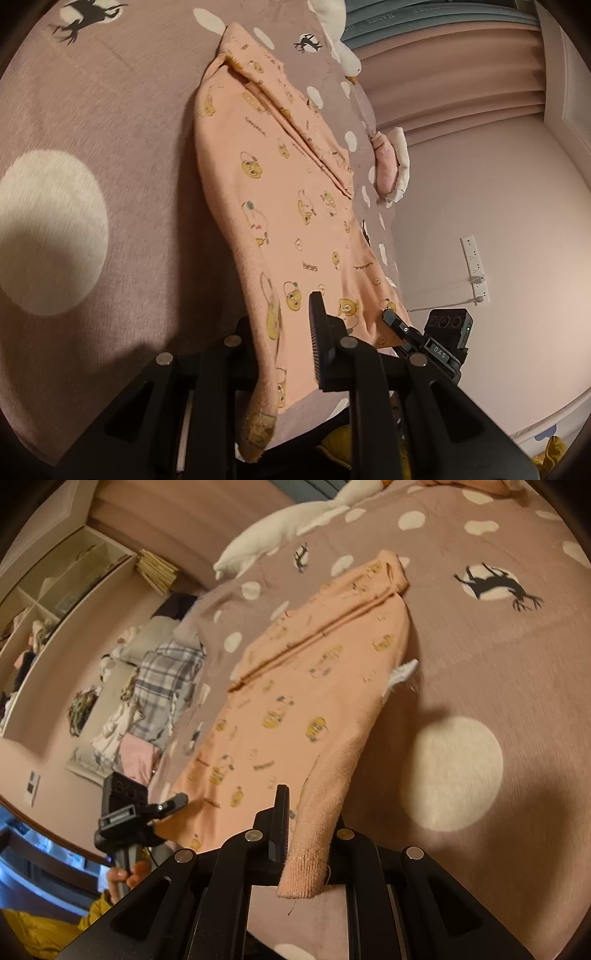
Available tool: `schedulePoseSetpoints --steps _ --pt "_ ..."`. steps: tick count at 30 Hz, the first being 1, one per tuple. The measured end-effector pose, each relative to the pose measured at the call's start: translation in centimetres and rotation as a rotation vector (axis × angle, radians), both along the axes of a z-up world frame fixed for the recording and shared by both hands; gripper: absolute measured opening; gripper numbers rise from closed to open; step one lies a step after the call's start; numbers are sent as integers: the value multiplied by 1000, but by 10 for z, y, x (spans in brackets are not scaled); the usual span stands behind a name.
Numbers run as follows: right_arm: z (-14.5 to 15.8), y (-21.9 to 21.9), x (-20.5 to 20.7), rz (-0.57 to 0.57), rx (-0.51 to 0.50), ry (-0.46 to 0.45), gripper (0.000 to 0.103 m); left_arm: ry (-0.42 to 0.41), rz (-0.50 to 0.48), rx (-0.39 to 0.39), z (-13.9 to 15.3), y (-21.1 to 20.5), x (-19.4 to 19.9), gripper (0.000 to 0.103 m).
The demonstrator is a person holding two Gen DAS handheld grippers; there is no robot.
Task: Fold small clothes
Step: 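Lift the peach shirt hem with the right gripper and carry it toward the collar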
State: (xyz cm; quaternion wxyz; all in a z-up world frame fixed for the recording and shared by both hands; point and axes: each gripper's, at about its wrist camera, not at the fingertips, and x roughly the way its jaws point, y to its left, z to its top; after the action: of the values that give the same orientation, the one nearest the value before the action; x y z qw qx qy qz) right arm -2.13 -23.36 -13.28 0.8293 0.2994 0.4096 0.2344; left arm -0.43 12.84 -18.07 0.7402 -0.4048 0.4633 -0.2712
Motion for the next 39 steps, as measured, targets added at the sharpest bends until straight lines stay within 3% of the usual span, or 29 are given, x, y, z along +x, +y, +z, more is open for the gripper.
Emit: schedulePoseSetpoints --steps 16,39 --pt "14 -2 7 -9 166 -90 12 -51 15 5 21 5 1 16" --pt "21 0 3 5 166 -104 12 -64 8 39 26 -1 4 16"
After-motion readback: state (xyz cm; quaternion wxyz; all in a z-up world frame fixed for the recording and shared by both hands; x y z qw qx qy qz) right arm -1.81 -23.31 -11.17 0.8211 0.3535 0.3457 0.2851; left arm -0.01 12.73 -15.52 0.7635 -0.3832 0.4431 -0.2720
